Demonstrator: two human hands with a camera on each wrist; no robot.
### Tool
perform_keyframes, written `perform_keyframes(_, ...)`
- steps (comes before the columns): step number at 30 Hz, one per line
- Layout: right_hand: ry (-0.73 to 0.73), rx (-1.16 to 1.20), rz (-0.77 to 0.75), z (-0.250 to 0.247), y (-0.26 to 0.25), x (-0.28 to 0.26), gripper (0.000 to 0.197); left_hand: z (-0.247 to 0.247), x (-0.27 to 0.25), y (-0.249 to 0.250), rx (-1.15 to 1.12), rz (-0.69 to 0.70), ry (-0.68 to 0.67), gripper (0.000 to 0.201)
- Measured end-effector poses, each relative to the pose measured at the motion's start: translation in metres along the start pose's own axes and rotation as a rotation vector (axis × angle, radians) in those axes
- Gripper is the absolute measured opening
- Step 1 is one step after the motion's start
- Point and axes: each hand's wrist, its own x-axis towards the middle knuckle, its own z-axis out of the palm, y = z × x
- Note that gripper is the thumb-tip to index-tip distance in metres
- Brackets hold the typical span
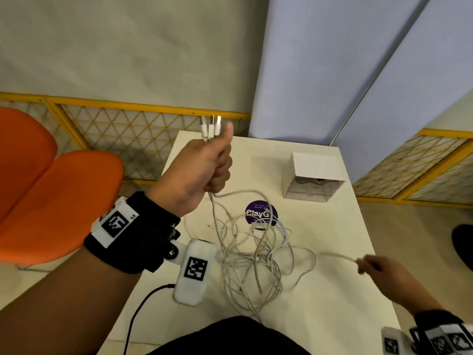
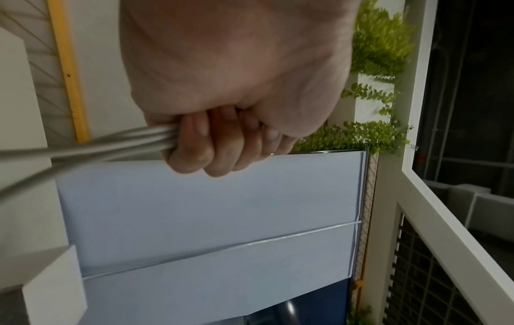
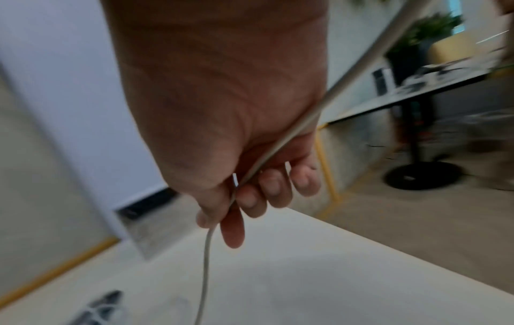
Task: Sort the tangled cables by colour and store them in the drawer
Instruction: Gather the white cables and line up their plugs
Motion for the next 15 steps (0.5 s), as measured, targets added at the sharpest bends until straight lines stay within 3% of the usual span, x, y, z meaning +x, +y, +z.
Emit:
perform_keyframes(6, -0.261, -0.285, 0.333, 0.086, 0.153, -0.034, 0.037, 0.002, 0.003, 0.011, -0.25, 0.016, -0.149, 0.069)
perform_keyframes(8, -0.328, -0.397, 0.286, 0.107, 0.181, -0.038, 0.028, 0.007, 0.002, 0.014, -0.291, 0.008, -0.225, 0.071)
perform_keyframes(10, -0.391, -0.573, 0.169, 0.105, 0.175, -0.037, 0.027, 0.014, 0.0, 0.013, -0.3, -0.01, -0.307, 0.071)
perform_keyframes(12, -0.382, -0.583, 0.181, 0.09, 0.139, -0.034, 0.027, 0.025, -0.002, 0.01, -0.281, -0.027, -0.398, 0.071)
perform_keyframes(15, -0.041, -0.233, 0.145, 0.048, 0.057, -0.028, 0.028, 0.048, -0.006, 0.001, -0.221, -0.044, -0.5, 0.069)
